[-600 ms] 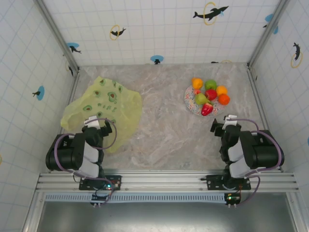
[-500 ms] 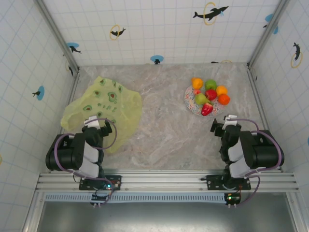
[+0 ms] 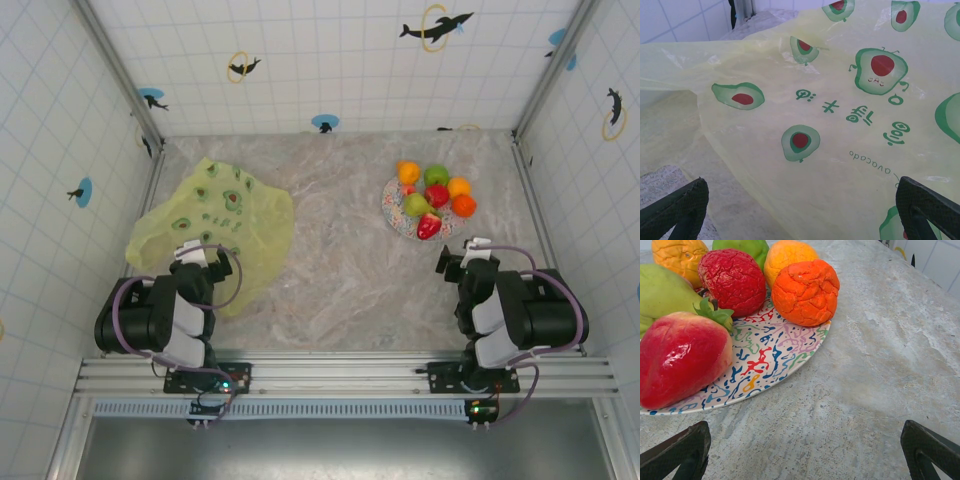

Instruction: Place the fruits into the plastic bag

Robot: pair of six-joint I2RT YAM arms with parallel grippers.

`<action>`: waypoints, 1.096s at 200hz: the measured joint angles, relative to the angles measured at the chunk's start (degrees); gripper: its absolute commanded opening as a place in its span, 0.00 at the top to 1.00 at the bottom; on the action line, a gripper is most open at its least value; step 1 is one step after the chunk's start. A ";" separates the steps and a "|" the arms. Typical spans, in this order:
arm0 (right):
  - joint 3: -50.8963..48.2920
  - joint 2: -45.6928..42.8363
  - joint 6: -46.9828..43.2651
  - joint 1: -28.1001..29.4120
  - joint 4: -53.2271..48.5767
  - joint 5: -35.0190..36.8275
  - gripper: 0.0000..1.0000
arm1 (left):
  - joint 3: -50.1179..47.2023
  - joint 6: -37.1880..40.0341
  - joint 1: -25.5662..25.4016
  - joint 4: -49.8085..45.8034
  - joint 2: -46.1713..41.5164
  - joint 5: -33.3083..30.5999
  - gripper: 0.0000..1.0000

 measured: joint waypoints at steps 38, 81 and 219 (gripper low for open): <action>0.00 0.00 0.00 0.00 -0.02 0.00 0.00 | 0.00 0.00 0.00 0.00 0.00 0.00 0.02; 0.00 0.00 0.00 0.00 0.00 0.02 0.00 | 0.00 0.00 0.00 0.00 0.00 0.00 0.02; -0.04 -14.95 1.77 0.02 -7.43 4.81 0.00 | 0.90 -2.27 0.00 -9.31 -11.19 -0.44 0.02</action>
